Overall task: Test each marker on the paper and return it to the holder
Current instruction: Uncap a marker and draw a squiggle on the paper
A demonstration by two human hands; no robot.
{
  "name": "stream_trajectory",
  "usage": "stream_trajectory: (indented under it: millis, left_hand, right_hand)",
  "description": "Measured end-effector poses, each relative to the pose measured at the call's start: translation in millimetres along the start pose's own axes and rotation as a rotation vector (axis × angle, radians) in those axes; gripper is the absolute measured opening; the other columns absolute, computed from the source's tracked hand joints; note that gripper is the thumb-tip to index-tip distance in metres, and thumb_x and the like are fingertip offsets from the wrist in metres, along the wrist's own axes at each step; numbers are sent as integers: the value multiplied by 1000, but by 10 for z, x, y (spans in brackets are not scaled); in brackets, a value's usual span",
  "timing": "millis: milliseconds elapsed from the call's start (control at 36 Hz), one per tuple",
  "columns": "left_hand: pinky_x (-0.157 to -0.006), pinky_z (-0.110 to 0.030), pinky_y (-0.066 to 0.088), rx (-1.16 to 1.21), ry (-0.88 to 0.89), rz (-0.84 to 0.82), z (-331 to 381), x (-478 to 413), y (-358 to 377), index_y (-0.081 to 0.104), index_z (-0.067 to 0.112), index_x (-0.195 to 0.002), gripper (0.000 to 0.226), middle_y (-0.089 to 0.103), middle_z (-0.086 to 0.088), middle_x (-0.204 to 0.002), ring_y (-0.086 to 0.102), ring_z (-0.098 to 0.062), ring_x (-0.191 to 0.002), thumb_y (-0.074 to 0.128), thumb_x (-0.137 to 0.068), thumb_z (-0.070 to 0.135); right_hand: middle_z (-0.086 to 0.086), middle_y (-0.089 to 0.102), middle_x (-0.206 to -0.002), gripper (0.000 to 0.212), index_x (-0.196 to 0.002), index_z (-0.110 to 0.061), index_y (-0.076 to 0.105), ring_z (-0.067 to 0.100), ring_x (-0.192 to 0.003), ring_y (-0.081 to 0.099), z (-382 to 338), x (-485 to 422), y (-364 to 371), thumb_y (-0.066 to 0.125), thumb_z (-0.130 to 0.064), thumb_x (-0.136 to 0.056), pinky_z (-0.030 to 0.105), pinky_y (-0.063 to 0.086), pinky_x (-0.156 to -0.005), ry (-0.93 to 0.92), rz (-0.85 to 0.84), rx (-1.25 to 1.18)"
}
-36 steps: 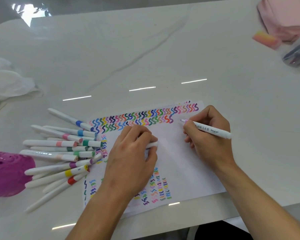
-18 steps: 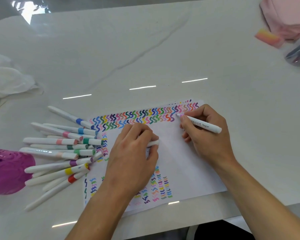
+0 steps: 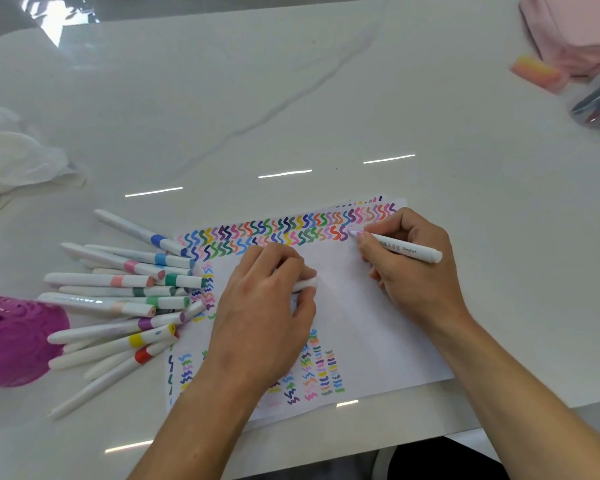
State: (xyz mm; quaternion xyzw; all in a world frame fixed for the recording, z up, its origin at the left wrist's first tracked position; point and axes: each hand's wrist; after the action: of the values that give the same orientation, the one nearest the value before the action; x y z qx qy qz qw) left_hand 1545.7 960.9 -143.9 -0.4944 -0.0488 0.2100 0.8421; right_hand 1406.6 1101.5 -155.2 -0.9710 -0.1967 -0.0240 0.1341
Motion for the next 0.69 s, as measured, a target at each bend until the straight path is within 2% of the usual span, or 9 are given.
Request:
stream_trajectory:
  millis: [139,222,361,556,694]
  left_hand:
    - [-87,-19,41,-3,-5,5,5,-2,-4,71,19,-94,9,60,12,-103,50,-10,-101,73,-85,18]
    - [-87,-18,40,-4,-9,5,9,2,-7,72,19,-94,10,60,12,-103,50,-9,-101,74,-85,18]
    - [-87,-17,39,1,-19,0,10,3,-6,72,19,-95,10,59,12,-103,49,-8,-101,74,-85,19]
    - [-87,-17,40,3,-18,0,20,-3,-15,72,18,-93,9,60,12,-103,49,-9,-101,73,-84,18]
    - [-86,-15,38,-7,-21,-14,22,-1,-28,72,19,-94,9,59,13,-104,48,-7,-101,73,-85,19]
  right_hand:
    - [3,72,-72,15,-76,-14,67,27,-65,65,4,-6,1,79,-10,-85,51,57,-60,-5,42,40]
    - [6,72,-73,13,-77,-11,67,37,-70,67,7,1,-4,78,-9,-84,55,57,-60,-12,57,60]
    - [9,71,-69,15,-75,-11,67,41,-65,65,0,13,-3,79,-9,-83,55,55,-55,-22,47,65]
    - [5,72,-71,13,-76,-15,67,38,-68,66,-22,34,-14,78,-14,-84,55,57,-60,-39,-8,74]
    - [4,71,-72,11,-80,-18,66,31,-62,67,-52,51,-21,75,-18,-84,48,57,-54,-73,1,48]
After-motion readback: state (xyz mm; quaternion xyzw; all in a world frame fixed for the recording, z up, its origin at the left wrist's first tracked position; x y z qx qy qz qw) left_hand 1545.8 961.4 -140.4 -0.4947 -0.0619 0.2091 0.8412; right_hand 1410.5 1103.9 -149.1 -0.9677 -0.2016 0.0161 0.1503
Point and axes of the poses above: each hand's wrist, its own x-axis away from the middle knuckle, its own y-axis out of the palm, z = x × y
